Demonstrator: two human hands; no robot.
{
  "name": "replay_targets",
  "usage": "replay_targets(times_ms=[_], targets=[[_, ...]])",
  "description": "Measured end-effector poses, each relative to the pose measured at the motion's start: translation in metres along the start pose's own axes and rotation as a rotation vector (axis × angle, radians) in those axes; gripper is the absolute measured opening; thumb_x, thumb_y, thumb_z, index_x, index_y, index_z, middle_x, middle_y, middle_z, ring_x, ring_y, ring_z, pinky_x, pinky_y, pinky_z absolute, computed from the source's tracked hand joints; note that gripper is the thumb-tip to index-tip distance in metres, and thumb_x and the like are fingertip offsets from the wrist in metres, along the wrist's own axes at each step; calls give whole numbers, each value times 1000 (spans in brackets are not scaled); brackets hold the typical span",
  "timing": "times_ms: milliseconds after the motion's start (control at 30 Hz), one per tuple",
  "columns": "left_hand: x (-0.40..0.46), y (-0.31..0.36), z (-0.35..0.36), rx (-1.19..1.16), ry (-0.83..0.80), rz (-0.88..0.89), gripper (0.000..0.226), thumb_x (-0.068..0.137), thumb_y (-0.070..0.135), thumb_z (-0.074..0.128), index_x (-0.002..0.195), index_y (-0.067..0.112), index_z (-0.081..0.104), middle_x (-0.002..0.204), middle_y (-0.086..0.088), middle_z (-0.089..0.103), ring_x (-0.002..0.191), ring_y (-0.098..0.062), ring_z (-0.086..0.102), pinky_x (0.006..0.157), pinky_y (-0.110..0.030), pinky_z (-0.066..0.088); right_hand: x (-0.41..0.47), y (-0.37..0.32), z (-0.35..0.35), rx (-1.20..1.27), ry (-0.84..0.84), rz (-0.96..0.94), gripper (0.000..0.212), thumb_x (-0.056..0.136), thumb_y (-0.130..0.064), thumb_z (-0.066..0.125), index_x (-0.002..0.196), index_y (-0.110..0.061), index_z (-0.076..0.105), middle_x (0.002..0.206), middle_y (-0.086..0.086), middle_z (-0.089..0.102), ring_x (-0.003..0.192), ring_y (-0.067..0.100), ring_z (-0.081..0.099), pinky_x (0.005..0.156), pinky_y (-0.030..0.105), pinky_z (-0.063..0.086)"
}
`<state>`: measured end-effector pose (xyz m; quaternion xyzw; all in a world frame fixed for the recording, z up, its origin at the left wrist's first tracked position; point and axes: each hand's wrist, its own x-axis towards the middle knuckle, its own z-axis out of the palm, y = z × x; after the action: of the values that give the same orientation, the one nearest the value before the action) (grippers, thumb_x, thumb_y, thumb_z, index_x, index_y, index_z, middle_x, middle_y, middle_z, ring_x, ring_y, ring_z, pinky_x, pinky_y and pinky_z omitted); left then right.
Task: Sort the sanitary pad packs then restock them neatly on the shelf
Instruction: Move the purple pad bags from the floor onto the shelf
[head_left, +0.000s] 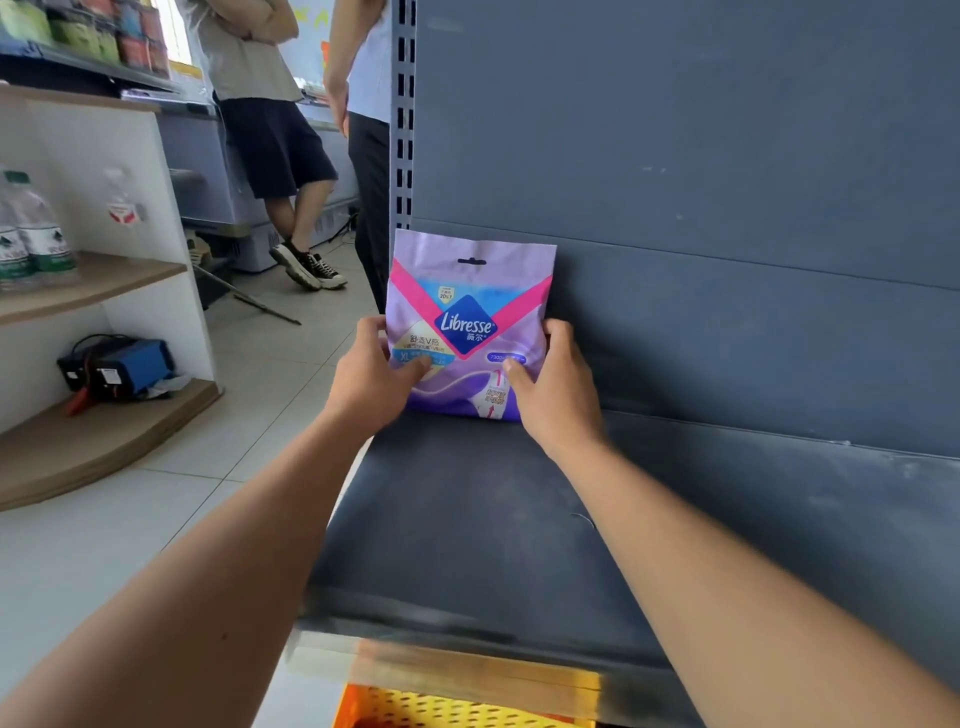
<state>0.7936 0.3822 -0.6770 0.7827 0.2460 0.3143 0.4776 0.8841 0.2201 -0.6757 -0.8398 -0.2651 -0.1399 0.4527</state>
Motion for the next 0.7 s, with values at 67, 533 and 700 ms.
replay_targets(times_ms=[67,533,700], targets=[[0,0,-1,-5,-19,-5,53,90,22,69,133,19,39,125,1,61,102,-16,58,89,-38,50,-1,0,0,-2,-8,7,43,92,-29,64,126,-18,41,127,2,56,109,21,59,81,40,56],[-11,9,-5,104,168,183,71,90,33,65,147,13,27,148,-8,34,138,-19,32,106,-28,30,-3,-2,-12,-54,-8,9,60,89,-42,64,136,-18,35,136,3,47,120,20,52,83,32,48],[-43,42,-8,263,285,457,46,91,27,62,133,14,47,135,-2,48,126,-18,41,93,-26,37,-18,-4,-50,-103,118,-78,56,92,-36,58,141,-14,40,141,6,47,129,23,43,99,35,39]])
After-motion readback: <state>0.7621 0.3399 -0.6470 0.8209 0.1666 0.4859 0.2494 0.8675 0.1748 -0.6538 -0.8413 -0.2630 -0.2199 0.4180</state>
